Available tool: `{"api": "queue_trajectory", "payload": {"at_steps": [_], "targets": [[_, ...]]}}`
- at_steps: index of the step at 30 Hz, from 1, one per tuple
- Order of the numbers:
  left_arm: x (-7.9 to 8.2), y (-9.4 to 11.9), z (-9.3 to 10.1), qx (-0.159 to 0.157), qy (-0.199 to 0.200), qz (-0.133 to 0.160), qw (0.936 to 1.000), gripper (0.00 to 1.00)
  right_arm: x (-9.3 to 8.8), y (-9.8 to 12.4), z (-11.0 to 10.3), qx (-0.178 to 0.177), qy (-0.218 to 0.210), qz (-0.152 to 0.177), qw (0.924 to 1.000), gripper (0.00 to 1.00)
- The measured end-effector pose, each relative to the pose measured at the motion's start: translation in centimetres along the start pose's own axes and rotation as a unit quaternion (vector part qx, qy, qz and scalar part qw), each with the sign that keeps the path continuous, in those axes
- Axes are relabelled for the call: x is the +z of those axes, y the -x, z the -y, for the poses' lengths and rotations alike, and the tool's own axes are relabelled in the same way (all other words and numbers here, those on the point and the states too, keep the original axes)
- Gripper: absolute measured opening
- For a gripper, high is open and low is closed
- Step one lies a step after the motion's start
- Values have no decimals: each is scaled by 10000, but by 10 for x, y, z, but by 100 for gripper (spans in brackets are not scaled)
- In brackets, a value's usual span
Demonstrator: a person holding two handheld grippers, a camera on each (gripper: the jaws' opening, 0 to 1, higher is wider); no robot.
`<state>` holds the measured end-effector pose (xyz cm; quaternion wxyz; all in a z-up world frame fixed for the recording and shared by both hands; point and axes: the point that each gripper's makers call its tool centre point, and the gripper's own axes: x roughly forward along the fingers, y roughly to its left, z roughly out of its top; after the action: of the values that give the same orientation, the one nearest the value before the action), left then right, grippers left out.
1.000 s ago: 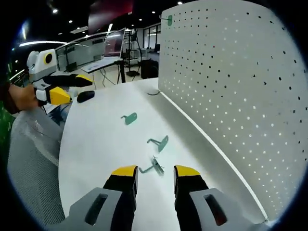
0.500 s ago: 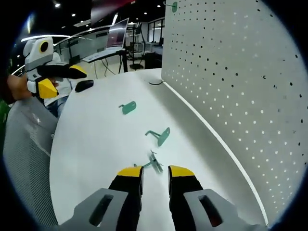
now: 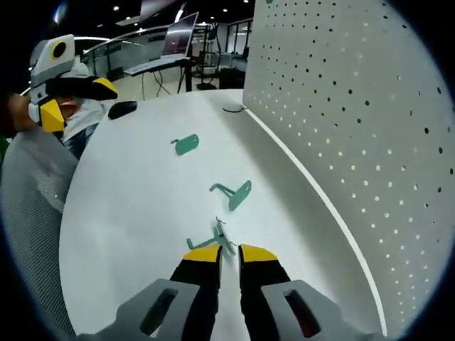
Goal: Insert the hook assembly into the mounting plate slot until the hook locks in place.
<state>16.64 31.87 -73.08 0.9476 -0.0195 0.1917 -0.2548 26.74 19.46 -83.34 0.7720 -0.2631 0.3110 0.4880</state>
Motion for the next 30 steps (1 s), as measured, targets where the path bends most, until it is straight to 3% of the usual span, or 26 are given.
{"api": "queue_trajectory", "payload": {"at_steps": [30], "targets": [[0,0,0,-38,79,26,10000,45,12,-21,-8,108,802,-337,9961,3]]}}
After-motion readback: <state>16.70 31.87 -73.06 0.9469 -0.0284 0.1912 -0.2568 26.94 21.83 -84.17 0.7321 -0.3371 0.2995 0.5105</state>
